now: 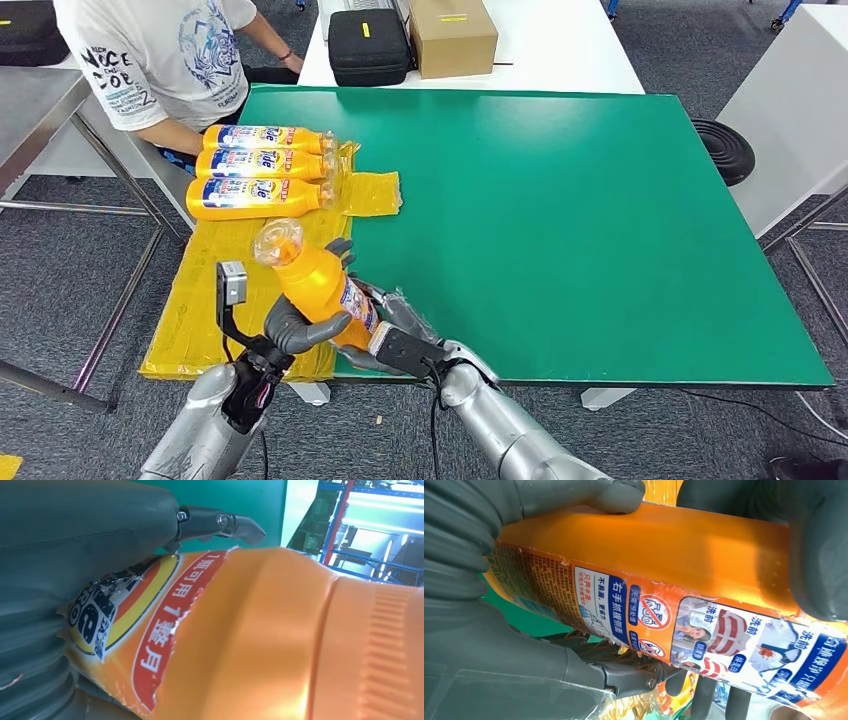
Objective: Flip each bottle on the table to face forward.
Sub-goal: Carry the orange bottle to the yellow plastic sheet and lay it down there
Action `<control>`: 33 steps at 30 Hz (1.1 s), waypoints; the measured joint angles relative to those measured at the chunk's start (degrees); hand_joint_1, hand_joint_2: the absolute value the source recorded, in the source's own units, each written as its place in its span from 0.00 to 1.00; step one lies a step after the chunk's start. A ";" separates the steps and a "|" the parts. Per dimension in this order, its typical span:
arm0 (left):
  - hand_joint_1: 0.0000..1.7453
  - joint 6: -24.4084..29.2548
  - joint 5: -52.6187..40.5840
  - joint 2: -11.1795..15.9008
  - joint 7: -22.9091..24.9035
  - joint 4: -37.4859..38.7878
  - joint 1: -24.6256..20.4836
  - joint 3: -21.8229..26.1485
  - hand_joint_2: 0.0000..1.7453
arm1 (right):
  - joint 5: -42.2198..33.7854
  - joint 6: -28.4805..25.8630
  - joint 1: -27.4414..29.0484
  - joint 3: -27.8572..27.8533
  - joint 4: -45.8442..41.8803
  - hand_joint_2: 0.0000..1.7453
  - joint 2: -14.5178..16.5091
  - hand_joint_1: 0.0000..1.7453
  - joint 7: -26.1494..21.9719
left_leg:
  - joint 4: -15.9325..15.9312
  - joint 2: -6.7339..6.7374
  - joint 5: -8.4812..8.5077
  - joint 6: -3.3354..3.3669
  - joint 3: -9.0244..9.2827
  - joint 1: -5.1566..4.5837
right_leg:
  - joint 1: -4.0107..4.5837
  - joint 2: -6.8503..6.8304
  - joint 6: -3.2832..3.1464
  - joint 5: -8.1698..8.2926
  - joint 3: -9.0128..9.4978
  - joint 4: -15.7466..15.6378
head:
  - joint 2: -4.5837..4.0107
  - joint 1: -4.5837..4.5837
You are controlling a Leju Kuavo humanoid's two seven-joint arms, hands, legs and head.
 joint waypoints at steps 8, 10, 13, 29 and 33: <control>1.00 -0.03 0.62 0.12 -0.48 0.00 0.51 0.14 1.00 | 0.61 0.15 -0.69 0.31 1.42 1.00 0.14 1.00 -0.15 | 0.00 0.01 0.00 0.00 0.00 0.00 | 0.00 0.00 0.00 0.00 -0.01 0.00 | 0.00 -0.01; 1.00 -0.10 0.42 0.18 -0.79 -0.01 0.67 0.14 1.00 | 0.80 0.19 -0.74 0.31 1.59 1.00 0.18 1.00 -0.18 | 0.00 0.01 0.00 0.00 -0.01 0.00 | 0.00 0.00 0.00 0.00 -0.01 0.00 | 0.00 -0.01; 1.00 -0.15 0.25 0.20 -1.18 -0.01 0.76 0.14 1.00 | 0.93 0.20 -0.82 0.31 1.85 1.00 0.26 1.00 -0.27 | 0.00 0.01 0.00 0.00 -0.01 0.00 | 0.00 0.01 0.00 0.00 -0.02 0.00 | 0.00 0.00; 1.00 -0.07 -0.01 0.28 -2.08 -0.02 0.93 0.48 1.00 | 1.83 0.53 -1.01 0.31 2.54 1.00 0.39 0.00 -0.50 | 0.00 0.03 0.00 0.00 0.00 0.00 | 0.00 0.02 0.00 0.00 -0.03 0.00 | 0.00 0.00; 1.00 2.52 -3.02 0.35 -2.99 -0.20 0.83 0.55 1.00 | 2.22 0.45 -0.99 0.26 2.92 0.00 0.50 0.00 -0.26 | 0.00 0.02 0.00 0.00 -0.01 0.00 | 0.00 0.02 0.00 0.00 -0.04 0.00 | 0.00 0.00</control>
